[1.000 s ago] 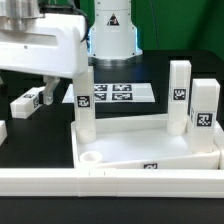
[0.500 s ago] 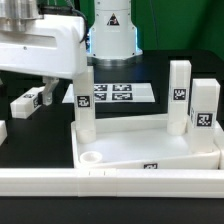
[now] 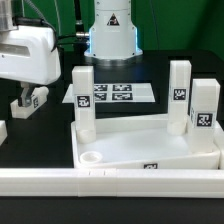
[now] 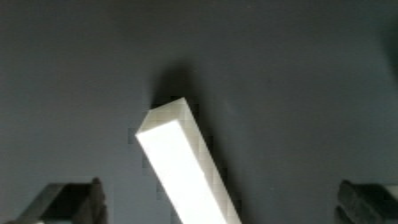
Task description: Assemble desk
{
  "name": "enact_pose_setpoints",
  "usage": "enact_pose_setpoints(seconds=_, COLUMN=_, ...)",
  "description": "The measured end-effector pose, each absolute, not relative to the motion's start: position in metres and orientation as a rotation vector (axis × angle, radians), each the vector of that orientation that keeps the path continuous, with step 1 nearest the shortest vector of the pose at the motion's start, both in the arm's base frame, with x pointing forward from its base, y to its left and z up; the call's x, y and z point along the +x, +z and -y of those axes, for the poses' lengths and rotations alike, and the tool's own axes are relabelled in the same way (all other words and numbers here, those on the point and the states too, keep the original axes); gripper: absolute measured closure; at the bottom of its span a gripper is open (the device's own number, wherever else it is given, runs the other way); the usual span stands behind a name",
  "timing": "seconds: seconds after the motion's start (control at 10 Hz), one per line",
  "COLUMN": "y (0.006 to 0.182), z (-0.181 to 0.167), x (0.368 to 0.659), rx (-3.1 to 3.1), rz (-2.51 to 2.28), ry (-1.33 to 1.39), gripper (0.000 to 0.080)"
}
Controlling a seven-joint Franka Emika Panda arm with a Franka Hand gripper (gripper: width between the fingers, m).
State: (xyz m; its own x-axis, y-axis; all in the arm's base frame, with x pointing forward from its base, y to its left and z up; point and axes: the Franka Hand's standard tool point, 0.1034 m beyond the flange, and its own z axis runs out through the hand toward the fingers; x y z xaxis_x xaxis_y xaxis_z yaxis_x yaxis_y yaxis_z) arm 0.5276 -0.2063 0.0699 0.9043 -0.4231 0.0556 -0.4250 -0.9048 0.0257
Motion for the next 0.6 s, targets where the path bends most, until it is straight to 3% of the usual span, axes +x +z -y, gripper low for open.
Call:
enact_pose_setpoints(seconds=0.3, y=0.067, z=0.216, x=0.519, rx=3.040, rz=0.610, ry=0.078, gripper=0.0150)
enact_pose_setpoints(seconds=0.6, y=0.049, z=0.234, x=0.472, rx=3.061, rz=0.490, ry=0.058, gripper=0.0150)
